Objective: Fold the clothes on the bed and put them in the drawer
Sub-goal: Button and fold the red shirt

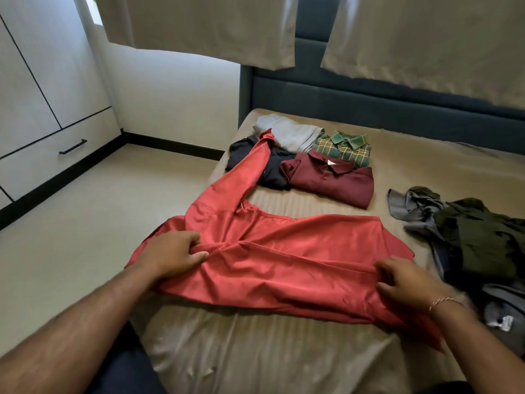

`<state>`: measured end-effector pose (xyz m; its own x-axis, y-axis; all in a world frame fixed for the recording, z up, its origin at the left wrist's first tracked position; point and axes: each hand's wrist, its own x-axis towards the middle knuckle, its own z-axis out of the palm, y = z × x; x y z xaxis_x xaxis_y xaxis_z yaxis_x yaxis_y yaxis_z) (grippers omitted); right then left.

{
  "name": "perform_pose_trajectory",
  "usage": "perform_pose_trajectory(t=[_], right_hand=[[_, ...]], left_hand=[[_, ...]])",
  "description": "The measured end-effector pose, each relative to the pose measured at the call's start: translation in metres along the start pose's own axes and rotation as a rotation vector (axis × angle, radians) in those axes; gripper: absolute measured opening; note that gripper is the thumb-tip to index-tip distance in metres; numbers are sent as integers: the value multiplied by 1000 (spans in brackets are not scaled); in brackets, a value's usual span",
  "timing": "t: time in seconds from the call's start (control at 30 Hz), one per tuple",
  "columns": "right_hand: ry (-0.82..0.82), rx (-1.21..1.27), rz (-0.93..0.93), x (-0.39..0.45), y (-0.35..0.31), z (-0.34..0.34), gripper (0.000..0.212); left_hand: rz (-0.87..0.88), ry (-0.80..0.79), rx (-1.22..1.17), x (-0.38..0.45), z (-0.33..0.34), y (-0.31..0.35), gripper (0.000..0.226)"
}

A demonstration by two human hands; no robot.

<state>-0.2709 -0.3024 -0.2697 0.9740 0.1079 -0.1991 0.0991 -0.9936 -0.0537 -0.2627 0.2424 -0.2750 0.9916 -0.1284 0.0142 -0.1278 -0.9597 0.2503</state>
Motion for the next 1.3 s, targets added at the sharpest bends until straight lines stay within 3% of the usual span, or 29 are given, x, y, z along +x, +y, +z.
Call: perform_pose_trajectory(t=[0.1,0.2,0.27,0.6,0.73,0.8,0.9,0.97,1.1,1.2,1.3], right_hand=[[117,-43,7,4,-14,0,48],[230,104,58,16,-22,6,45],[289,254,129,27,-22,10,41],[444,753,543,92,-4,21,40],[427,871,626,125,3,15,61],[415,948,676,144,18,16,70],[403,1012,714,168,34,17,66],[397,1047,697,176,36,17,62],[393,1008,746,177,49,27,21],[464,979,745,165,52,20,32],[532,988,758,149,58,18,35]], left_hand=[[27,148,-31,6,3,6,33],[133,232,-148,20,7,9,20],[206,204,-157,36,11,12,15],[393,-44,-117,115,14,64,53],[390,-123,-55,153,22,85,51],[382,-174,102,169,27,86,53],[366,-206,373,181,36,81,44],[417,-126,459,185,41,77,26],[452,-24,440,198,32,66,10],[422,15,442,205,25,61,4],[430,24,542,206,17,59,21]])
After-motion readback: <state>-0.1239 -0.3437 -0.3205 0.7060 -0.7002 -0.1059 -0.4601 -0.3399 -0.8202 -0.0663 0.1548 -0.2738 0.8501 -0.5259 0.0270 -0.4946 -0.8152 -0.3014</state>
